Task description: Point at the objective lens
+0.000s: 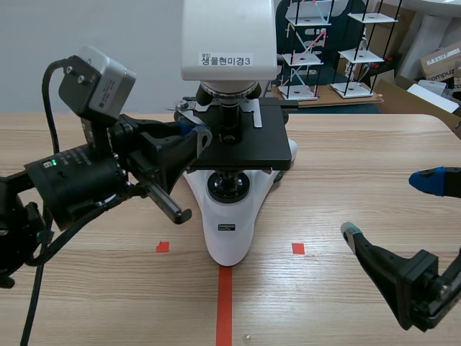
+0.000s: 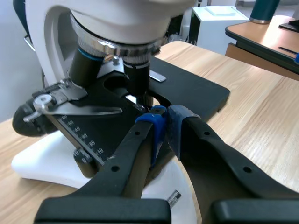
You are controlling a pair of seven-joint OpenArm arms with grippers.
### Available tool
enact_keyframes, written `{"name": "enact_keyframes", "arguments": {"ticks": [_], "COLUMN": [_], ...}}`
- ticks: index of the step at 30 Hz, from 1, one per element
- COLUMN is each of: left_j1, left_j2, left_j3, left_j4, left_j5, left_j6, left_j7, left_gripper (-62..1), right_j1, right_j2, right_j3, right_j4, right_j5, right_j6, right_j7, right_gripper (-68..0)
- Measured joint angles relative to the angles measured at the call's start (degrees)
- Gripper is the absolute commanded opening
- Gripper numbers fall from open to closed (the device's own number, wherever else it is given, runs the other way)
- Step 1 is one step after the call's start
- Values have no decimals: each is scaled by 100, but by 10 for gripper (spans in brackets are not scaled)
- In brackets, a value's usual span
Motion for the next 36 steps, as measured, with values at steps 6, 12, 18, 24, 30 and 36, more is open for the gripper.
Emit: {"name": "enact_keyframes", "arguments": {"ticks": [6, 12, 18, 24, 30, 36], "left_j1": [-330, -402, -407, -407, -407, -407], "left_j2": [157, 236, 236, 234, 234, 234], "left_j3": [66, 118, 118, 118, 118, 118], "left_j4": [-164, -201, -201, -201, -201, -201], "left_j5": [-39, -105, -111, -111, -111, -111], "left_j6": [127, 125, 127, 127, 127, 127], "left_j7": [83, 92, 90, 293, 389, 389], "left_gripper": [-569, -569, -569, -569, -569, -569], "right_j1": [0, 0, 0, 0, 0, 0], "right_j2": [0, 0, 0, 0, 0, 0], "right_j3": [0, 0, 0, 0, 0, 0], "right_j4": [0, 0, 0, 0, 0, 0], "right_j5": [0, 0, 0, 0, 0, 0], "right_j6": [0, 0, 0, 0, 0, 0], "right_j7": [-2, -2, -2, -2, -2, -2], "right_gripper": [4, 4, 4, 4, 4, 4]}}
